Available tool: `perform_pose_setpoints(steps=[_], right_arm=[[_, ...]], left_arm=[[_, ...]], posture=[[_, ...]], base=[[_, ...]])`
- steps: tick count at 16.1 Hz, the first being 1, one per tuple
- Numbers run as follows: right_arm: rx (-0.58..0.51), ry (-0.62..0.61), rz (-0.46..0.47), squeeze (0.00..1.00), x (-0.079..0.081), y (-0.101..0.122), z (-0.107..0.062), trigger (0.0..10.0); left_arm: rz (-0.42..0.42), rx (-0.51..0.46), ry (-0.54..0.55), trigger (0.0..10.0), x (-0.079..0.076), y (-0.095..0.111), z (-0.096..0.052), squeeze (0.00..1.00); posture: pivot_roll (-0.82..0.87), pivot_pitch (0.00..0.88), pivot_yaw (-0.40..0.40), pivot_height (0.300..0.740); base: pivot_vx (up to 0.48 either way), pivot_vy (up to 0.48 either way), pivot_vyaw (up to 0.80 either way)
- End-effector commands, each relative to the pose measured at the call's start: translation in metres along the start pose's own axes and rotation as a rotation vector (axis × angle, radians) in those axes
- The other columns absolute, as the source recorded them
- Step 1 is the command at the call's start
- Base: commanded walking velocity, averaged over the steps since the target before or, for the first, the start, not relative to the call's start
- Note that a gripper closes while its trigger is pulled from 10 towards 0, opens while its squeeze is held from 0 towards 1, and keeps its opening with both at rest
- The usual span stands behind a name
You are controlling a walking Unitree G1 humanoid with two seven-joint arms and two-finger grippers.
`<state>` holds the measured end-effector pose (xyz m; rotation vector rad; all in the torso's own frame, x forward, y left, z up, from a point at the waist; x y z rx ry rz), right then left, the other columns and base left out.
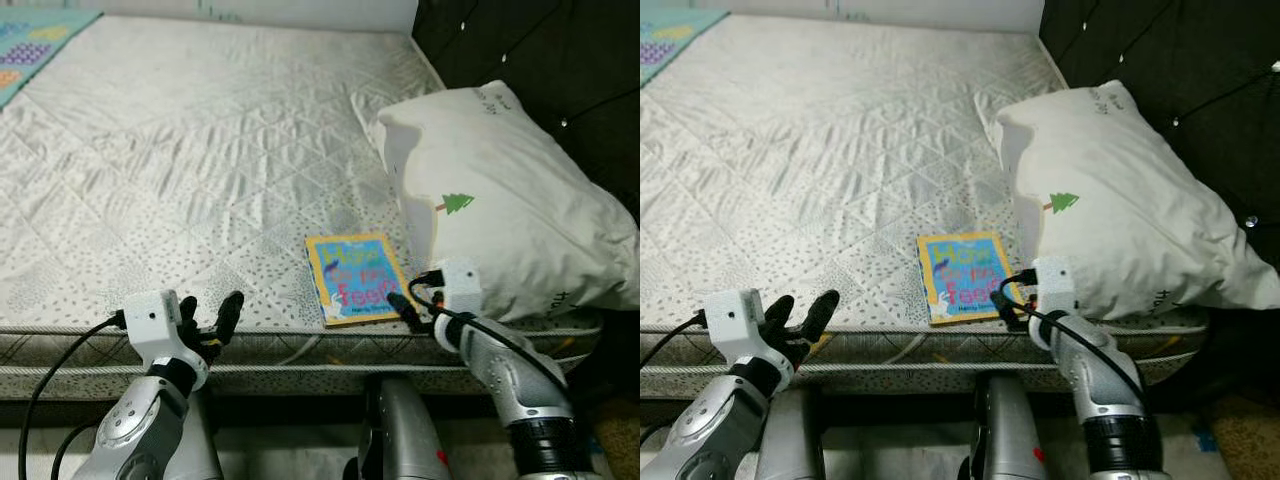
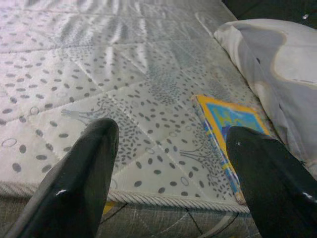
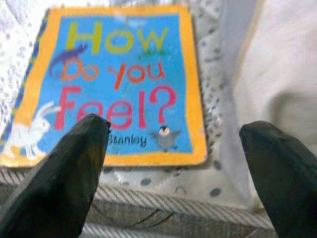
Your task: Clean up the room
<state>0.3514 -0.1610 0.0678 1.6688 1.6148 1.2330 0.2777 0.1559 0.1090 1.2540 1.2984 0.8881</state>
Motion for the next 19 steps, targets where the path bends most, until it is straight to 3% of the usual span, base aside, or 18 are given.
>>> perform_pose_setpoints(steps=[1,5,11,15,19], right_arm=[[-0.036,-0.005,0.008,0.00,-0.003,0.007,-0.004,10.0],[-0.100,-0.001,0.042,0.00,-0.006,0.013,-0.009,10.0],[-0.072,0.052,0.072,0.00,0.017,0.002,0.003,10.0],[-0.004,0.017,0.081,0.00,0.034,-0.017,0.028,10.0],[0.037,0.002,0.093,0.00,0.050,-0.018,0.049,10.0]], left_arm=[[0.021,-0.005,-0.014,10.0,-0.002,0.001,0.002,0.00],[0.039,-0.014,-0.038,10.0,-0.004,0.003,0.009,0.00],[0.043,-0.016,-0.063,10.0,-0.011,0.001,0.011,0.00],[0.032,0.006,-0.049,10.0,-0.012,-0.004,-0.002,0.00],[0.016,0.026,-0.048,10.0,-0.015,-0.006,-0.013,0.00]], posture=[[0.07,0.024,-0.070,0.514],[0.06,0.000,-0.060,0.514],[0.06,0.000,-0.050,0.514],[0.09,0.048,-0.063,0.514],[0.11,0.105,-0.071,0.514]], base=[[0.000,0.000,0.00],[0.000,0.000,0.00],[0.000,0.000,0.00],[0.000,0.000,0.00],[0.000,0.000,0.00]])
Point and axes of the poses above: a point about 5 cm out from each wrist's last joint towards the gripper, its own z axis pointing out of the wrist towards the gripper, its own y axis along the axis of the wrist's last joint, x = y × z, the point moved 5 cm from there along z, pointing out of the wrist towards the gripper, and after that the axes turned 9 degrees about z, right-handed, at the moved point
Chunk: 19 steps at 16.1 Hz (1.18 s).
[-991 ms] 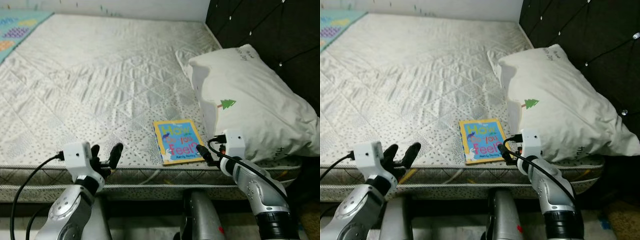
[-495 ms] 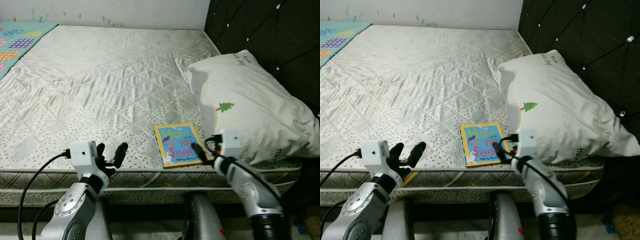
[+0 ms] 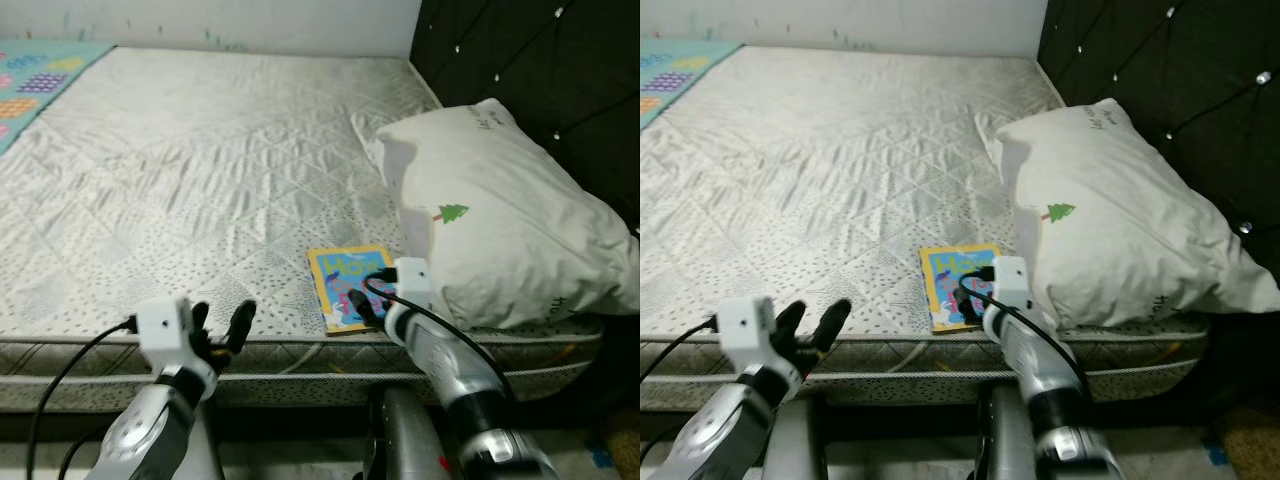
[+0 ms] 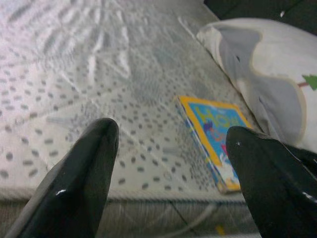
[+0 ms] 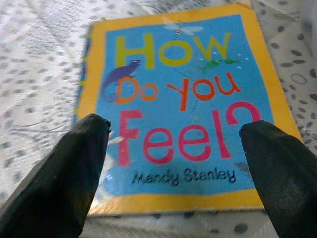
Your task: Clean up the room
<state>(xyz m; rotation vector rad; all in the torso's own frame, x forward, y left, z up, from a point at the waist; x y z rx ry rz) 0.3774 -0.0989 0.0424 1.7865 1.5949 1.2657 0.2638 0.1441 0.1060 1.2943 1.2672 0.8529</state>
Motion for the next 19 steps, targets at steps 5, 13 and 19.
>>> perform_pose_setpoints(steps=[5,13,19], right_arm=[[-0.005,-0.125,-0.023,0.00,-0.016,0.004,0.012,10.0],[-0.028,-0.293,-0.040,0.00,-0.056,0.017,0.008,10.0],[-0.028,-0.293,-0.040,0.00,-0.056,0.017,0.008,10.0]], left_arm=[[0.017,0.017,-0.024,10.0,-0.010,0.001,-0.012,0.00],[0.021,0.038,-0.023,10.0,-0.010,0.000,-0.015,0.00],[0.021,0.038,-0.023,10.0,-0.010,0.000,-0.015,0.00]], posture=[[0.13,0.140,-0.073,0.514],[0.13,0.152,-0.068,0.514],[0.13,0.152,-0.068,0.514]], base=[[0.000,0.000,0.00],[0.000,0.000,0.00],[0.000,0.000,0.00]])
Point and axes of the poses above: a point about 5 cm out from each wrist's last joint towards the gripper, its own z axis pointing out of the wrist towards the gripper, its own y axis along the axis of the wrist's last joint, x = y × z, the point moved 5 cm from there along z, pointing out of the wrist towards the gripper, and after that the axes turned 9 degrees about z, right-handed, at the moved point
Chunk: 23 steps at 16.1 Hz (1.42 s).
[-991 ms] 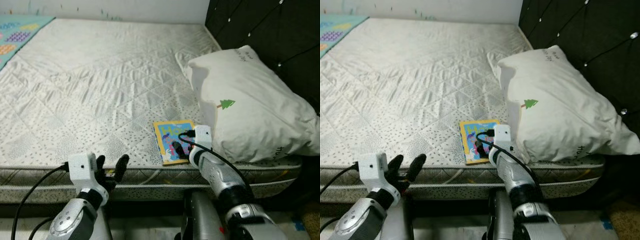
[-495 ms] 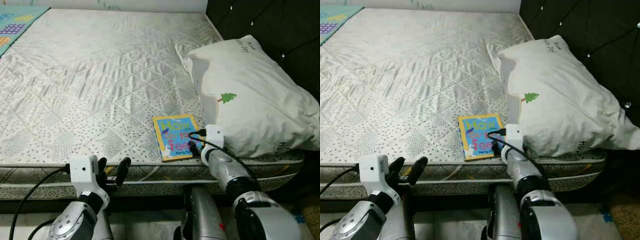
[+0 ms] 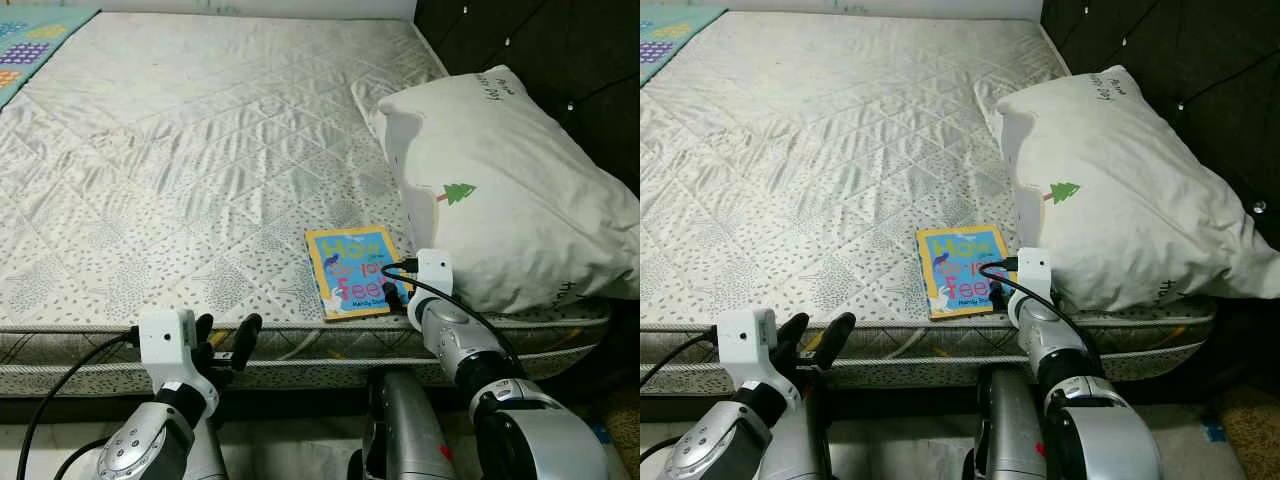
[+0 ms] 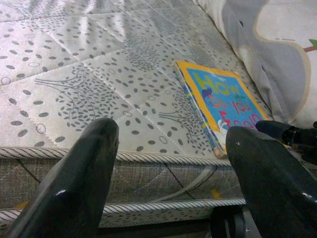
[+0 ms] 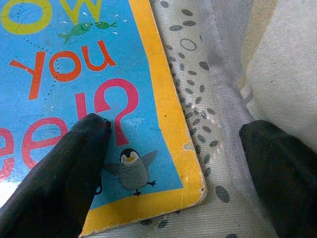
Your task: Clean up the room
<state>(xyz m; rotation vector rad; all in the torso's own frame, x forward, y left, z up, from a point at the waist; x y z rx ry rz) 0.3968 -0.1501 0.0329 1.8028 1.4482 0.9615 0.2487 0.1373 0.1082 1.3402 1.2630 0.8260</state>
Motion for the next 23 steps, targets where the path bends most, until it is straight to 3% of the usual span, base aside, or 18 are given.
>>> perform_pose_setpoints(steps=[1,10,12,13,23], right_arm=[[0.002,-0.014,0.010,0.00,-0.003,0.002,0.000,10.0],[0.002,-0.014,0.010,0.00,-0.003,0.002,0.000,10.0],[0.164,0.155,0.012,0.00,0.015,-0.035,-0.005,10.0],[0.184,0.180,0.008,0.00,0.018,-0.039,-0.006,10.0],[0.216,0.200,-0.005,0.00,0.011,-0.046,-0.011,10.0]], left_arm=[[0.007,0.001,-0.001,10.0,0.000,0.002,-0.001,0.00],[0.007,0.001,-0.001,10.0,0.000,0.002,-0.001,0.00],[0.005,0.007,-0.014,10.0,0.000,0.002,0.002,0.00],[0.005,0.008,-0.016,10.0,0.000,0.002,0.003,0.00],[0.007,0.007,-0.017,10.0,0.001,0.002,0.006,0.00]], posture=[[0.13,0.152,-0.068,0.514],[0.13,0.152,-0.068,0.514],[0.12,0.147,-0.061,0.514],[0.11,0.147,-0.062,0.514],[0.11,0.138,-0.062,0.514]], base=[[0.000,0.000,0.00],[0.000,0.000,0.00],[0.000,0.000,0.00],[0.000,0.000,0.00],[0.000,0.000,0.00]])
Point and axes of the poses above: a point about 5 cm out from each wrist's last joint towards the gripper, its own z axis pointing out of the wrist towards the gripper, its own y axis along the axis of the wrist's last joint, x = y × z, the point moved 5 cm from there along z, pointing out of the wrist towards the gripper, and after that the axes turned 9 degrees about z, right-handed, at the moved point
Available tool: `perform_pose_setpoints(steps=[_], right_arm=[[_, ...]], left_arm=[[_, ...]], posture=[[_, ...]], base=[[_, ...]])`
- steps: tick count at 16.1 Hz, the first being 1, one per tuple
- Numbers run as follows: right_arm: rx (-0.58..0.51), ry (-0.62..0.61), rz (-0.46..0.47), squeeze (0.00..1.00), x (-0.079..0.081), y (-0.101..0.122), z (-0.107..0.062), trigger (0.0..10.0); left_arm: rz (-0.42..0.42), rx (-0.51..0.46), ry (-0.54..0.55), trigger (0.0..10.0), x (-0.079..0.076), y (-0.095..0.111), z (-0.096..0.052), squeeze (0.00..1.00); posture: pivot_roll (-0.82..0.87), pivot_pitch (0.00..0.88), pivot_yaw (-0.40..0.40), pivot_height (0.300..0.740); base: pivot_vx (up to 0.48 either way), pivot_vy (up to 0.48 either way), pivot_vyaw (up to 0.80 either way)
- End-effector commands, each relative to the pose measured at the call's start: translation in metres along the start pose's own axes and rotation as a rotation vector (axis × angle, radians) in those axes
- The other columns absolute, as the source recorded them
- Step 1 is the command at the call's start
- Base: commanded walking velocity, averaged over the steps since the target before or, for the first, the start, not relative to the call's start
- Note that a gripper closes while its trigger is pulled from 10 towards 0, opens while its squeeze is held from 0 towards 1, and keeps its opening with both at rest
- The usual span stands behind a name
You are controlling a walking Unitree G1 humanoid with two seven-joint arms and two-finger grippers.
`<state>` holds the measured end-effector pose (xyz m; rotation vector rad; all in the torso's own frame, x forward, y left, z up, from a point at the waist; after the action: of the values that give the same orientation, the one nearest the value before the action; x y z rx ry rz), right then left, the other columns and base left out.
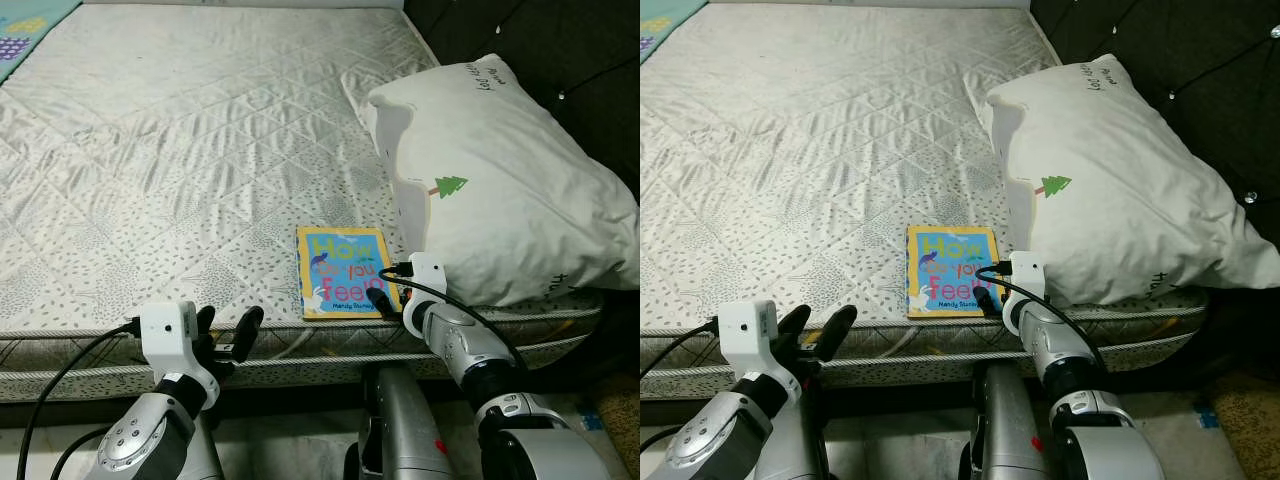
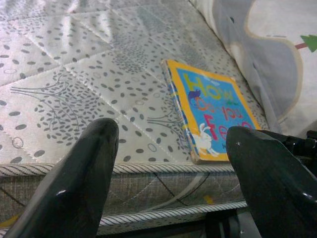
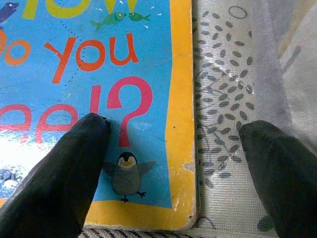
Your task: Clean up the room
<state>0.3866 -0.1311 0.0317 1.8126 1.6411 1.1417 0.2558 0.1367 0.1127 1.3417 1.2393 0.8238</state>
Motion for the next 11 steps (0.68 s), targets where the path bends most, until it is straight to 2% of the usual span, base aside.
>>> perform_pose_setpoints(steps=[1,8,11], right_arm=[[0.128,-0.018,0.003,0.00,-0.006,-0.036,-0.001,10.0],[0.117,-0.018,0.006,0.00,-0.006,-0.033,-0.002,10.0],[-0.027,0.036,0.078,0.00,0.004,-0.005,-0.003,10.0]], left_arm=[[0.000,0.016,0.000,10.0,0.002,-0.003,0.001,0.00],[0.004,0.011,-0.001,10.0,0.002,-0.002,0.003,0.00],[0.006,0.007,-0.001,10.0,0.003,-0.002,0.005,0.00]], posture=[[0.11,0.136,-0.062,0.514],[0.11,0.126,-0.060,0.514],[0.11,0.116,-0.059,0.514]], base=[[0.000,0.000,0.00],[0.000,0.000,0.00],[0.000,0.000,0.00]])
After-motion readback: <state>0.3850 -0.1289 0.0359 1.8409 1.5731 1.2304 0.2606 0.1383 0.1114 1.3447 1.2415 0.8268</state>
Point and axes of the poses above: a point about 5 cm out from each wrist's last joint towards the gripper, its own z axis pointing out of the wrist towards the gripper, its own y axis along the axis of the wrist's last joint, x = y × z, the point moved 5 cm from there along z, pointing out of the wrist towards the gripper, and after that the axes turned 9 degrees about z, right-handed, at the moved point
